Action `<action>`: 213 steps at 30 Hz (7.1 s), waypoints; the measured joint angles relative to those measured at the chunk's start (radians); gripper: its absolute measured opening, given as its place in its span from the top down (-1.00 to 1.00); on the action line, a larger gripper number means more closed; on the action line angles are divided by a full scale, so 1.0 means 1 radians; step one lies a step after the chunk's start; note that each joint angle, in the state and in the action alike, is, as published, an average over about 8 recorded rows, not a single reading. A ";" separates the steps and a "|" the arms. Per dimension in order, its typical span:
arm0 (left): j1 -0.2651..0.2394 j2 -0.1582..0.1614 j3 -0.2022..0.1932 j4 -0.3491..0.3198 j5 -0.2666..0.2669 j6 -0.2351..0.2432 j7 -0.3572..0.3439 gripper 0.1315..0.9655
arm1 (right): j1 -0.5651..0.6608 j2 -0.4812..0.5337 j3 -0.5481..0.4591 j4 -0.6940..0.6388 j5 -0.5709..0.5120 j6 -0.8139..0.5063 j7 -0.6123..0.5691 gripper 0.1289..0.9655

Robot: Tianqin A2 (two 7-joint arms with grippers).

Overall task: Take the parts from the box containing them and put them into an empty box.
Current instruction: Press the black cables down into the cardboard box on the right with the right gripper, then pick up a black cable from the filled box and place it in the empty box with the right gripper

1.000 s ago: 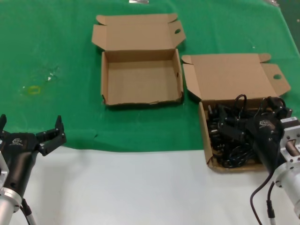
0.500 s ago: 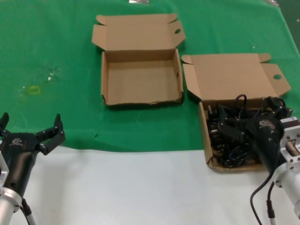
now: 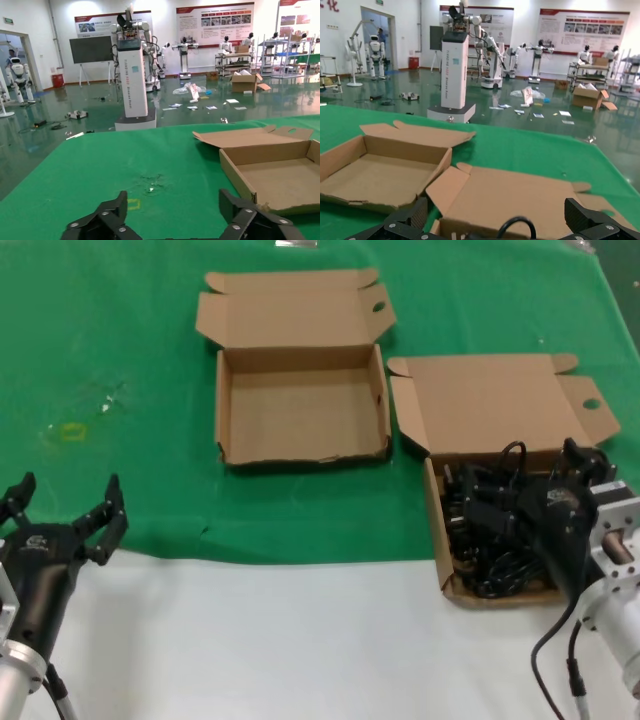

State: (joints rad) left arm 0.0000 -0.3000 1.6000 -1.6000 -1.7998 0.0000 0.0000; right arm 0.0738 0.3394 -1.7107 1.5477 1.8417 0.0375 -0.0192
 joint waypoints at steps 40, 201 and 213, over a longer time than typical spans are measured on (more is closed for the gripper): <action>0.000 0.000 0.000 0.000 0.000 0.000 0.000 0.97 | 0.617 0.566 -0.312 -0.201 -0.162 -0.993 0.025 -1.00; 0.000 0.000 0.000 0.000 0.000 0.000 0.000 0.97 | 1.461 -0.337 -0.721 -1.450 -0.351 -0.962 -0.265 0.79; 0.000 0.000 0.000 0.000 0.000 0.000 0.000 0.97 | 1.421 -0.339 -0.998 -1.385 -0.090 -0.844 -0.220 0.79</action>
State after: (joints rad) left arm 0.0000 -0.3000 1.6000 -1.6000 -1.7997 0.0000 -0.0003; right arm 1.4946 0.0002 -2.7088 0.1624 1.7517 -0.8062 -0.2392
